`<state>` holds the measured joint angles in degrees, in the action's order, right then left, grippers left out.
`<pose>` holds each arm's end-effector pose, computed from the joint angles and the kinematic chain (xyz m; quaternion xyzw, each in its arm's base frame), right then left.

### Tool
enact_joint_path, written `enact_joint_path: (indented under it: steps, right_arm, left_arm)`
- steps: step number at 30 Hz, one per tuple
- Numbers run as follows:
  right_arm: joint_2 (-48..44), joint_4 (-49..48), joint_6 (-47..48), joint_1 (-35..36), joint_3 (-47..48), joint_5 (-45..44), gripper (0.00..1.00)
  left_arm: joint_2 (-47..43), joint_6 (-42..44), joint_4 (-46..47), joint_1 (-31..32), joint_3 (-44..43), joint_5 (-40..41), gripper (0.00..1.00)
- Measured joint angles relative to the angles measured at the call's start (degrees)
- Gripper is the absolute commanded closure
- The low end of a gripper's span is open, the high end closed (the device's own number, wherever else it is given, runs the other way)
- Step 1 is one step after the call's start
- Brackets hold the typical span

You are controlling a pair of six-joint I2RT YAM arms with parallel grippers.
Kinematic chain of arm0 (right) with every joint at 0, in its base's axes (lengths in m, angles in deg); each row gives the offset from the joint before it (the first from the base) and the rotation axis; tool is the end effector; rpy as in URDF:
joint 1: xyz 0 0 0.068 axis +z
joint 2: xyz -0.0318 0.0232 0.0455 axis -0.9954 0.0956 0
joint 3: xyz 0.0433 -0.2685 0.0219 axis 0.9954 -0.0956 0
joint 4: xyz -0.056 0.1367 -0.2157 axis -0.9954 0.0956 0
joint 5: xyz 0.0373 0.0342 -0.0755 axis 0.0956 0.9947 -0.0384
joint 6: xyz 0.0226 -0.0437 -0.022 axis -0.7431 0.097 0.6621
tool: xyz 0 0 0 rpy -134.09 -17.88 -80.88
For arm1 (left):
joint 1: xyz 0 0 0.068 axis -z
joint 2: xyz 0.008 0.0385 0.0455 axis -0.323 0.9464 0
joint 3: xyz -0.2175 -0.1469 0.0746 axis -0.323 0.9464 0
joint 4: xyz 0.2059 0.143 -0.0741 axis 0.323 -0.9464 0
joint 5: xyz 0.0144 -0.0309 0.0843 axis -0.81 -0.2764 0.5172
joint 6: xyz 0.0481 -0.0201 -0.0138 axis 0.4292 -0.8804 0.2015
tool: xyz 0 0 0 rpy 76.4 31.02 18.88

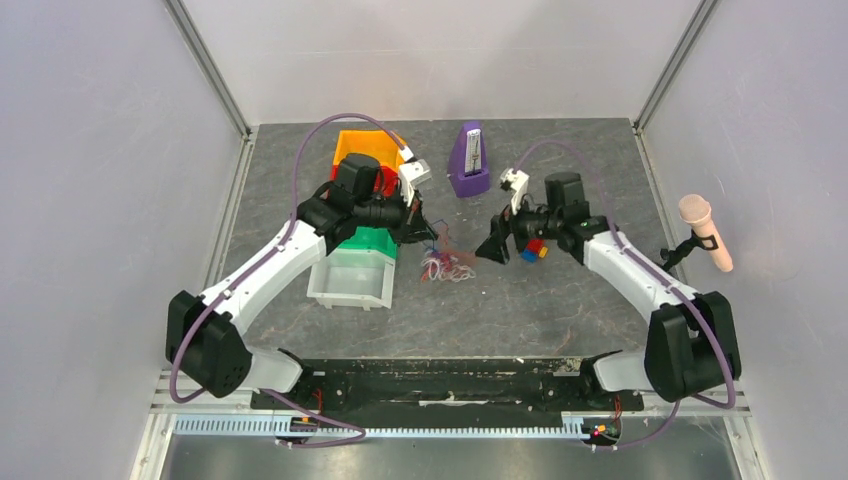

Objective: Untangle the cables

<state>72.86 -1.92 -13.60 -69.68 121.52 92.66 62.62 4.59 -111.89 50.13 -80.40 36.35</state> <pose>0.2703 0.0973 0.2610 -0.3158 0.7991 0.3661 0.3574 0.2484 -0.1777 0.3173 0.4075 0.7449 -0.3951 0.3506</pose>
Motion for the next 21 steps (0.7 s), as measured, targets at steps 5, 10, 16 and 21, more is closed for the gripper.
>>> enact_joint_path:
  steps: [5,10,16,21]
  right_arm:
    - [0.61,-18.97,-9.35,6.75,-11.93,0.24,0.08]
    - [9.4,-31.95,-14.36,11.41,-14.86,-6.6,0.62]
    - [21.55,-39.06,-19.63,11.56,-12.96,-13.18,1.0]
    - [22.01,-38.07,-19.08,11.5,-11.82,-12.52,0.38]
  left_arm:
    - [-0.04,-2.97,0.68,0.04,-2.29,-0.7,0.98]
    - [-0.04,-5.16,1.14,0.09,-2.67,-1.09,0.98]
    - [-0.02,-6.38,0.35,0.09,-3.98,-1.2,0.98]
    - [-0.94,-5.7,-2.43,0.09,-5.22,-0.98,0.98]
